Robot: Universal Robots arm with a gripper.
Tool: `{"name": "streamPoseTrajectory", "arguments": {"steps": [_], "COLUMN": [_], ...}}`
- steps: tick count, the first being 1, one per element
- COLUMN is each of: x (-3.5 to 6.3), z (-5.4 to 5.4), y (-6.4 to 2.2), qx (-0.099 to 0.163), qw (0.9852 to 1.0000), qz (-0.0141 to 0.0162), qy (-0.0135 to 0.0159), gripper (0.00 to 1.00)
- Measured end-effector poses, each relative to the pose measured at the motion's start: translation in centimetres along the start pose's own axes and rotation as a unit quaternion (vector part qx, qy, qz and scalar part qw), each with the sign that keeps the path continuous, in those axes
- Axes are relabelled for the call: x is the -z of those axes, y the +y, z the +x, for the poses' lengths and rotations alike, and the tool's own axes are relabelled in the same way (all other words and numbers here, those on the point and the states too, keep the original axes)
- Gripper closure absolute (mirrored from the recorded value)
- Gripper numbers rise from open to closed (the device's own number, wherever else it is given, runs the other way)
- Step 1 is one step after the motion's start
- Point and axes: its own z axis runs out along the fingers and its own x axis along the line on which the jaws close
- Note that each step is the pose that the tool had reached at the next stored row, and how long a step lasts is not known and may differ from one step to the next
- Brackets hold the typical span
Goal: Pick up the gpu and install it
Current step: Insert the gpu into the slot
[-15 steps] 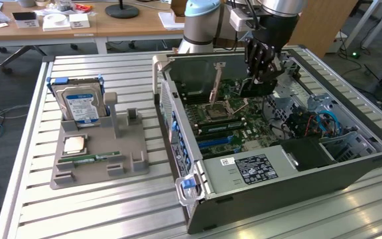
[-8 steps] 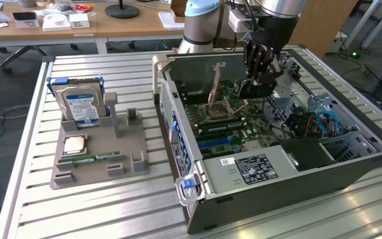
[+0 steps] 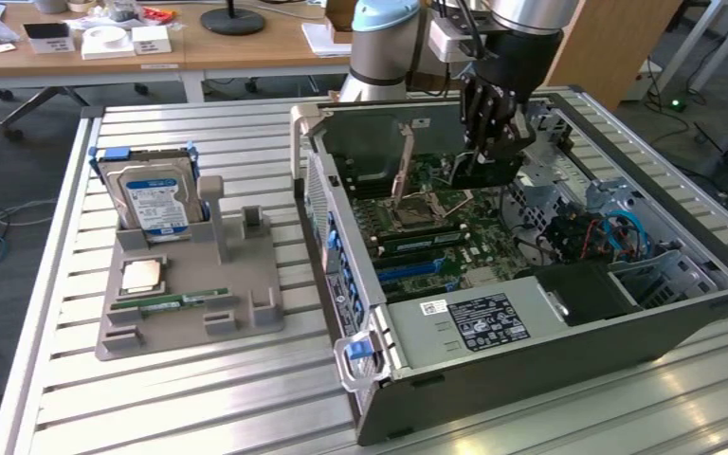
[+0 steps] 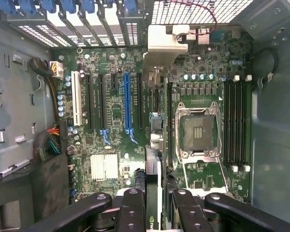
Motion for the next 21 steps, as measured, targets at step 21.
{"name": "streamPoseTrajectory", "arguments": {"steps": [21], "x": [0.01], "z": [0.99], "y": [-0.06], "qx": [0.0], "qw": [1.0], "qz": [-0.0047], "qy": [0.0001], "gripper": [0.74]}}
